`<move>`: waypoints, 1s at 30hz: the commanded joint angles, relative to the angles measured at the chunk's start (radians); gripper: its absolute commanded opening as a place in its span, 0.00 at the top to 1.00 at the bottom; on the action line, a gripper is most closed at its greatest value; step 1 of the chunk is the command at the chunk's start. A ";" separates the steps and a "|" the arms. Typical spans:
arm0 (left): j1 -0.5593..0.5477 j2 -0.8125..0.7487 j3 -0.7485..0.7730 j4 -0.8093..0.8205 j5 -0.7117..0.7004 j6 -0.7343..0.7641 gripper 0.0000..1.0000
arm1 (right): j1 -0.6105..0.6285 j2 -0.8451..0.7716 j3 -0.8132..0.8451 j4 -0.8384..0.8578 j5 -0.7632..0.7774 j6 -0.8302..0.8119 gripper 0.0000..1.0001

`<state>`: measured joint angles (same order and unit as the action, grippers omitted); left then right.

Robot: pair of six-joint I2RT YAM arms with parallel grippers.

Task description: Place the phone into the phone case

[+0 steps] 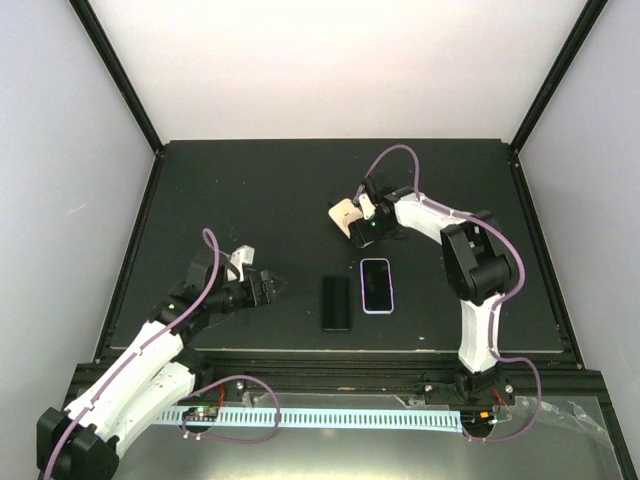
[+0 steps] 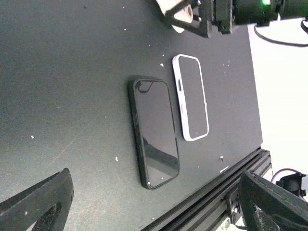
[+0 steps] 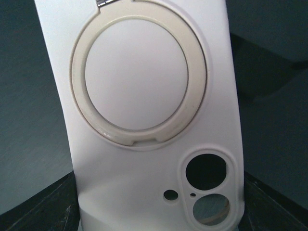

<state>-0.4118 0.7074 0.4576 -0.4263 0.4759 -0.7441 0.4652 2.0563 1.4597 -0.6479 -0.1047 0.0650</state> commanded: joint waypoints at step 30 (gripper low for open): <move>0.018 -0.039 -0.067 0.713 0.293 -0.343 0.41 | 0.218 -0.667 -0.751 1.169 -0.845 0.925 0.31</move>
<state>-0.3992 0.6697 0.3809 0.1692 0.7166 -1.0546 0.6304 1.3926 0.7097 0.3126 -0.9188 0.8497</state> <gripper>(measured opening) 0.615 0.777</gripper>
